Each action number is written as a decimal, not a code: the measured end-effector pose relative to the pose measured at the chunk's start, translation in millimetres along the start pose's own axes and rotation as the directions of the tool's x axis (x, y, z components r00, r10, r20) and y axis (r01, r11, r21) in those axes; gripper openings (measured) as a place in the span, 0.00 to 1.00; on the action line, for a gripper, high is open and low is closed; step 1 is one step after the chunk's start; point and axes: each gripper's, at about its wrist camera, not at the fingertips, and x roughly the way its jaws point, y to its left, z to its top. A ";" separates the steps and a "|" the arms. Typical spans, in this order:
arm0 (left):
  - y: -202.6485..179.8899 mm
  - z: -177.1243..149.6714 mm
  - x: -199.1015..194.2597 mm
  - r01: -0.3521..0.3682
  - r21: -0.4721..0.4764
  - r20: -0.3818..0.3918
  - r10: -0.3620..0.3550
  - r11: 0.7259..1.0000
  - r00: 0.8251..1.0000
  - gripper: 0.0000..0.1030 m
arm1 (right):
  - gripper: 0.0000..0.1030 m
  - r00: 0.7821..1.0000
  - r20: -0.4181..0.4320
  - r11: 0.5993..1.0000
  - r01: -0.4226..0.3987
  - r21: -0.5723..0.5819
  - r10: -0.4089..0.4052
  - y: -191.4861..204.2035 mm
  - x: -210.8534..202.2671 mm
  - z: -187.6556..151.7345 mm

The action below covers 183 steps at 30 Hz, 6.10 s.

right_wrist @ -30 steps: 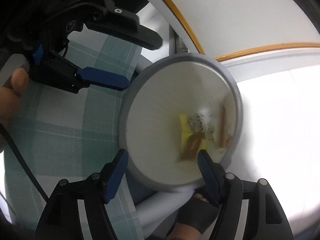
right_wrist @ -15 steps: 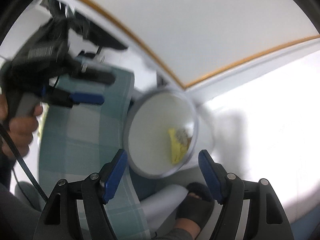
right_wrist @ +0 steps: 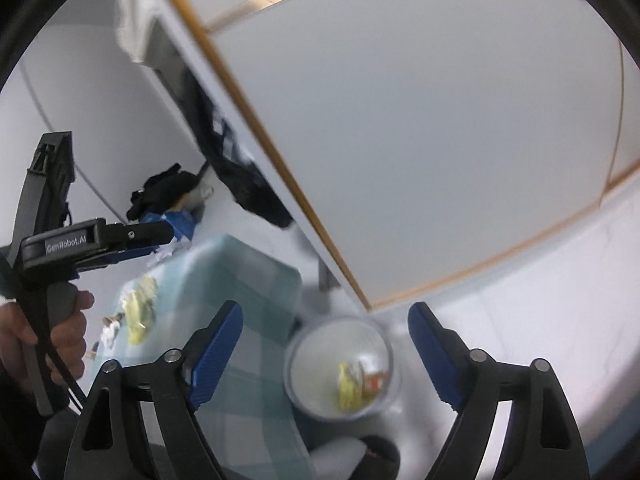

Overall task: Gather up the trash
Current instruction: 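Move both open grippers away from the bin back toward the table, then lower the right gripper onto the yellow plastic bag and close it, then grasp the white crumpled tissue with the left gripper while the right gripper holds the bag, then carry the yellow bag and white tissue over the white bin with both grippers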

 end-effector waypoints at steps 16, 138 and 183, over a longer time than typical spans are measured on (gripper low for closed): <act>97.7 -32.2 -137.2 -0.245 -0.167 0.340 0.289 0.955 0.895 0.96 | 0.98 0.968 0.193 0.967 -0.116 -0.225 0.161 180.2 -47.0 30.2; 297.0 -105.7 -5.8 -0.388 -0.352 -0.215 0.330 0.851 0.919 0.98 | 0.19 0.920 -0.373 0.758 -0.330 -0.563 0.124 321.1 174.3 -49.3; 269.4 -123.5 -28.3 -0.293 -0.242 -0.188 0.252 0.925 0.949 0.11 | 0.19 0.929 -0.353 0.793 -0.298 -0.531 0.113 319.3 162.0 -52.1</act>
